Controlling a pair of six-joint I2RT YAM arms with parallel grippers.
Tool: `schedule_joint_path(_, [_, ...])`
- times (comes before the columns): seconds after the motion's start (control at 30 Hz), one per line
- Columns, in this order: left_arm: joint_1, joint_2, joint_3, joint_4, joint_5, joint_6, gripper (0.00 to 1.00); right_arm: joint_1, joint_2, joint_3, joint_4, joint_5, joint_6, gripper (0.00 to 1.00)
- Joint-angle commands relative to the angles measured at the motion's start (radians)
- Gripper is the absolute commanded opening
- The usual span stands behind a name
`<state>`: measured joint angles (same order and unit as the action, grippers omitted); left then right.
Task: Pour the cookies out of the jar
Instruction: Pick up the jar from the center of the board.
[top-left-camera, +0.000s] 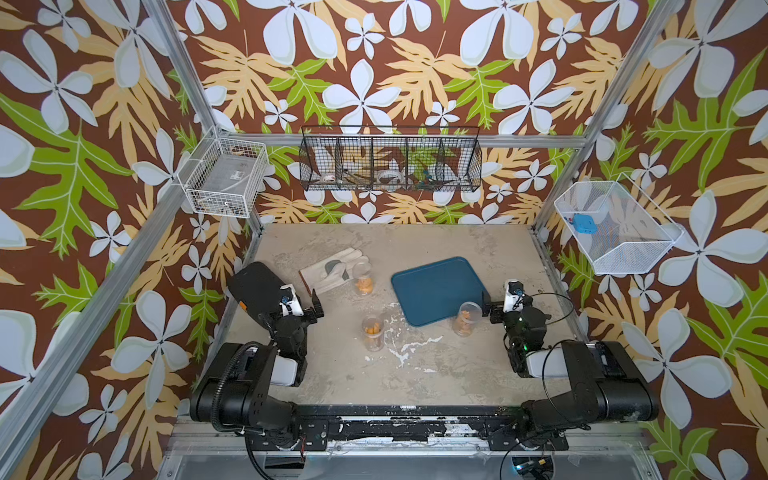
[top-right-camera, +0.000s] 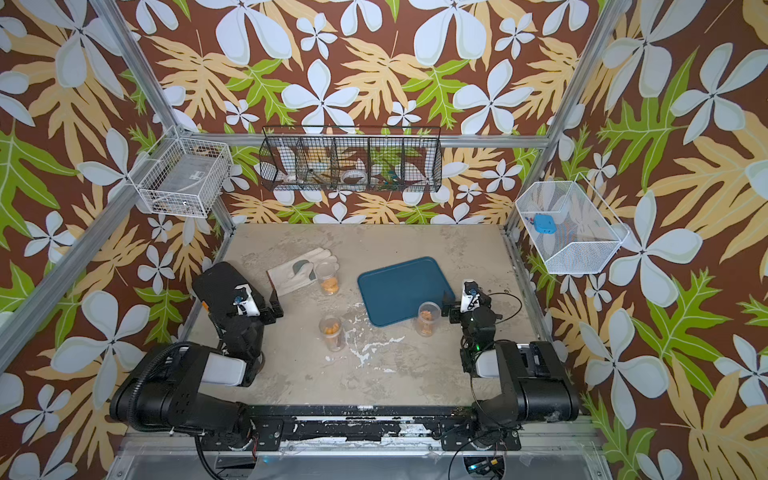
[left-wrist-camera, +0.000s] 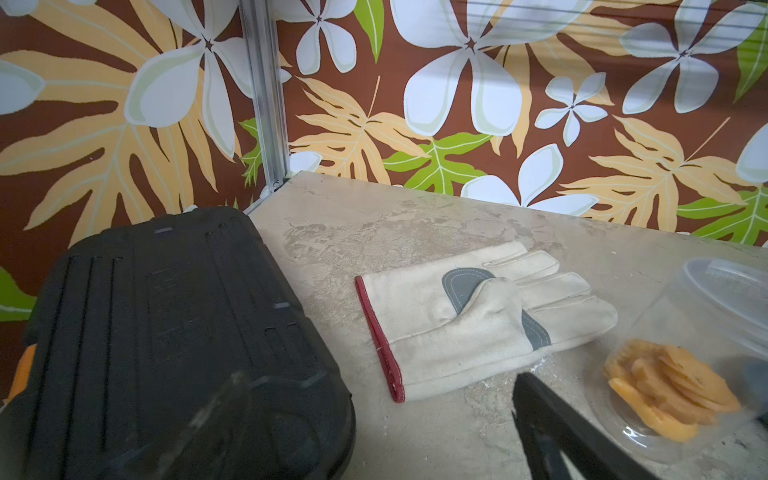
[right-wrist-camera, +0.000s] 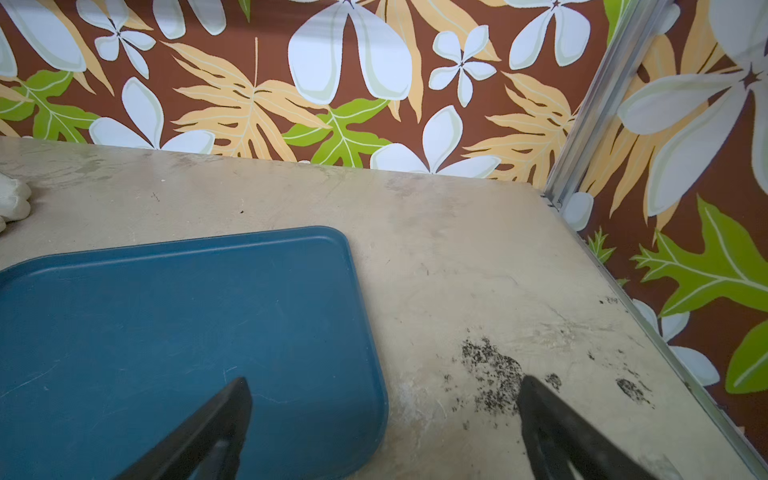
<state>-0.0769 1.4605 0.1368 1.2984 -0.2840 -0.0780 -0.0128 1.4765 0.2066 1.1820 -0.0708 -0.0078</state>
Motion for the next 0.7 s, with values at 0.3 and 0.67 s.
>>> schedule_joint_path(0.3, [0.0,0.0,0.0,0.042,0.0,0.004,1.0,0.001,-0.004,0.001,0.028,0.013,-0.004,1.0])
schedule_joint_path(0.67, [0.0,0.006,0.001,0.053,0.0,0.007,1.0,0.001,-0.002,0.002,0.024,0.013,-0.003,1.0])
